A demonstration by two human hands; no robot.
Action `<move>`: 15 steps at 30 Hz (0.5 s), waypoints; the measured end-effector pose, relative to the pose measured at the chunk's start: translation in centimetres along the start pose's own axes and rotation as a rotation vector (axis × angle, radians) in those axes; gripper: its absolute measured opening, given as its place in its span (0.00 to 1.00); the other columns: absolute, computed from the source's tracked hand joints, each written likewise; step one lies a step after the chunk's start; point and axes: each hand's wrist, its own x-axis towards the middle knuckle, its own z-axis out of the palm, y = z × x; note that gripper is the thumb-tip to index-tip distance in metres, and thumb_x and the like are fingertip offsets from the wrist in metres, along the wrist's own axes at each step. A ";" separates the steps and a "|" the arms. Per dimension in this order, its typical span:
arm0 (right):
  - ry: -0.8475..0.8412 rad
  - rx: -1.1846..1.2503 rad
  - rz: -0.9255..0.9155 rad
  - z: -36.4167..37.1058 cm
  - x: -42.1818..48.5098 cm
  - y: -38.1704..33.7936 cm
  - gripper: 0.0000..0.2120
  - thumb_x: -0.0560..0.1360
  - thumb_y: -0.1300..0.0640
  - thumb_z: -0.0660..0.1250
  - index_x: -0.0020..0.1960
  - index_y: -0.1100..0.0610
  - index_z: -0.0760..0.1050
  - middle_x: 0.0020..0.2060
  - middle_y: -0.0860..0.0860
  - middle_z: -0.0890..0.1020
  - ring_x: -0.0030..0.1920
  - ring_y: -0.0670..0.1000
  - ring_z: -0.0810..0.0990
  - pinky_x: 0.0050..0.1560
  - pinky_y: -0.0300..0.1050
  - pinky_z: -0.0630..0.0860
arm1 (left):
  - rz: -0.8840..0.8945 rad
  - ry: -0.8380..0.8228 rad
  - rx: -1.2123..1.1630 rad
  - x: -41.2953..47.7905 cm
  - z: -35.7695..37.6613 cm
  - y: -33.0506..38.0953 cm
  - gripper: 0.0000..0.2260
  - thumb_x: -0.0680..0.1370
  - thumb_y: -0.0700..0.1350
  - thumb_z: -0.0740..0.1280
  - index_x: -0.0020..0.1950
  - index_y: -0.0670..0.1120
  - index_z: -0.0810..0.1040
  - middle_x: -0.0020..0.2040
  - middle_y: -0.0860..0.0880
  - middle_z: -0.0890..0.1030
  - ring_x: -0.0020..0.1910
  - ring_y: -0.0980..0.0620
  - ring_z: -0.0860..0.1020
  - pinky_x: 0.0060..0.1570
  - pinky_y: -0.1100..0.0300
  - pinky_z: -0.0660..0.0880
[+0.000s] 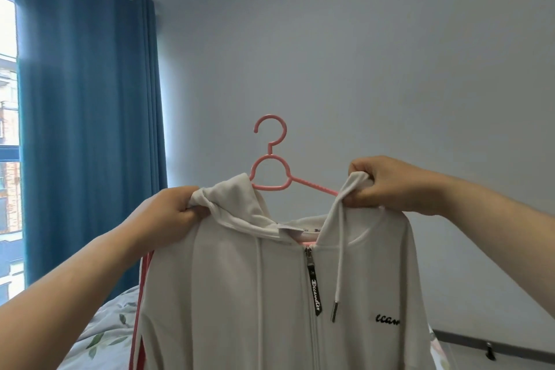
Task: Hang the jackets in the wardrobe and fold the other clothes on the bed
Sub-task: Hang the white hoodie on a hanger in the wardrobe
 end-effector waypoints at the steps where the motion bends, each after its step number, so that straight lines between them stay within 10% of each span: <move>1: 0.102 -0.083 -0.024 0.4 0.3 -0.2 0.15 0.67 0.52 0.79 0.34 0.52 0.72 0.26 0.41 0.74 0.28 0.39 0.70 0.27 0.31 0.65 | 0.005 -0.025 0.017 -0.1 0.2 0.1 0.09 0.74 0.58 0.61 0.46 0.62 0.80 0.41 0.65 0.82 0.43 0.60 0.81 0.48 0.51 0.80; 10: 0.505 0.049 -0.259 6.7 3.5 -3.4 0.20 0.65 0.51 0.81 0.34 0.60 0.72 0.35 0.54 0.79 0.35 0.49 0.77 0.35 0.40 0.71 | 0.074 0.001 0.011 -0.4 2.4 2.7 0.15 0.69 0.62 0.55 0.41 0.56 0.76 0.35 0.62 0.80 0.36 0.59 0.78 0.40 0.54 0.78; 15: 0.410 -0.091 -0.172 5.9 2.5 -2.1 0.18 0.66 0.48 0.79 0.37 0.55 0.72 0.38 0.48 0.74 0.35 0.43 0.72 0.37 0.36 0.68 | -0.034 0.172 -0.059 -0.4 0.9 0.3 0.16 0.77 0.56 0.58 0.34 0.51 0.75 0.31 0.55 0.80 0.33 0.49 0.78 0.39 0.45 0.78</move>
